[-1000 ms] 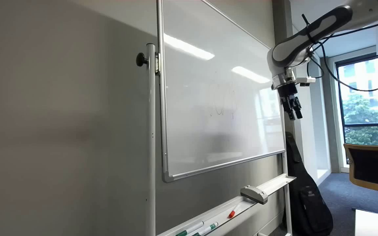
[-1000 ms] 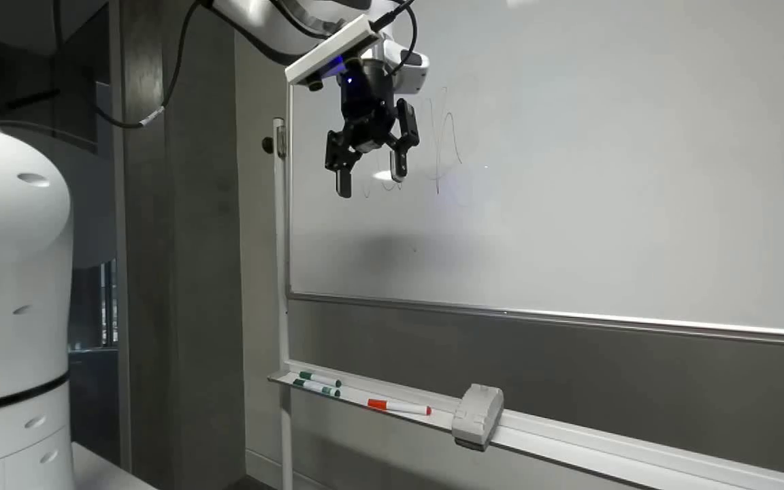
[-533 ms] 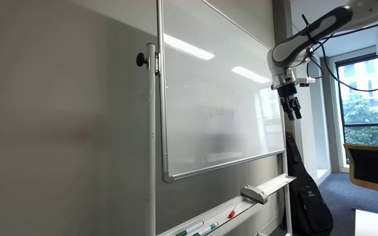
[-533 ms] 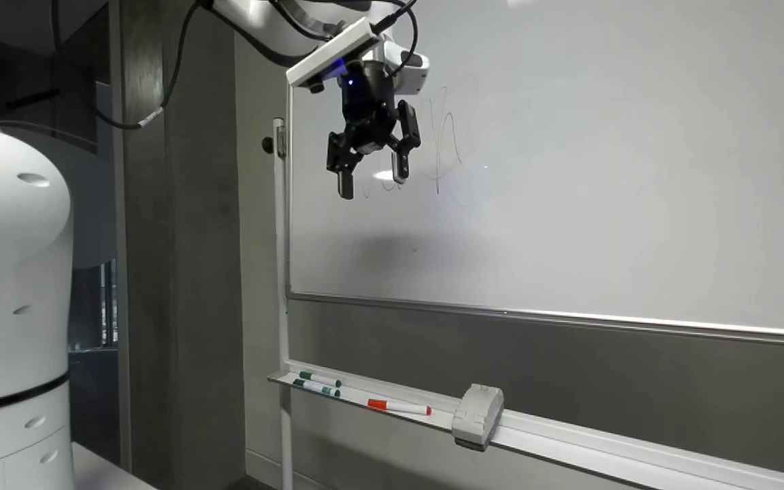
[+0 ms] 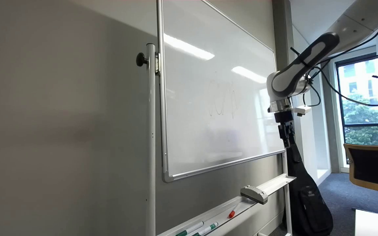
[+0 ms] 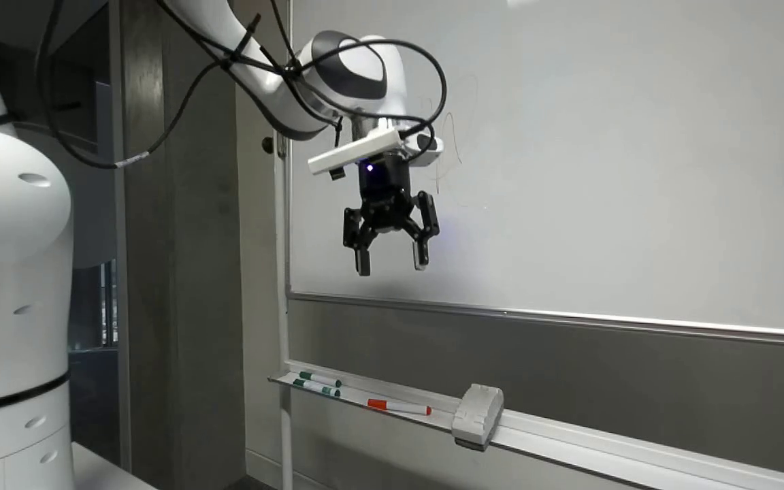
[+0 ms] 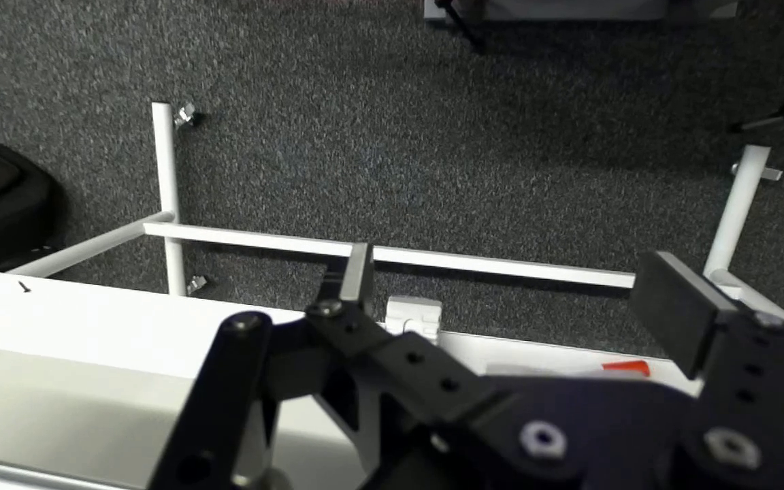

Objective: Pick up the duster, clean the whiteboard and then put the duster back down

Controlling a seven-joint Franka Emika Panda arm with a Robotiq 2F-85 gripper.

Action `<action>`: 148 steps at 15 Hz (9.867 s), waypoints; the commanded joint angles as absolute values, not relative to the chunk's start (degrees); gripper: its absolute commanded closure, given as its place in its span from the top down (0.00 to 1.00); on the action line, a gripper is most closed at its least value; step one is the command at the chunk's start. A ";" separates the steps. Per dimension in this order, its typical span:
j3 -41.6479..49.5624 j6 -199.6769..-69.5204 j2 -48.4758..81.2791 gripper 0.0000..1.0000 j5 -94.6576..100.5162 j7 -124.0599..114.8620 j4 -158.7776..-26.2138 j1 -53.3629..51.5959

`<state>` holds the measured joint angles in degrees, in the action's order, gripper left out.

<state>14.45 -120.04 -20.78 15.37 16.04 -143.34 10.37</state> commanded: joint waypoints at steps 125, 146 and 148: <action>7.15 -176.35 -13.27 0.38 1.91 29.21 -160.43 15.10; 17.11 -198.44 -29.25 0.38 9.27 20.31 -159.48 0.61; 18.51 -198.46 -31.97 0.38 10.54 21.36 -159.96 -0.53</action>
<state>15.44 -198.46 -26.47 8.11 19.60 -158.73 1.78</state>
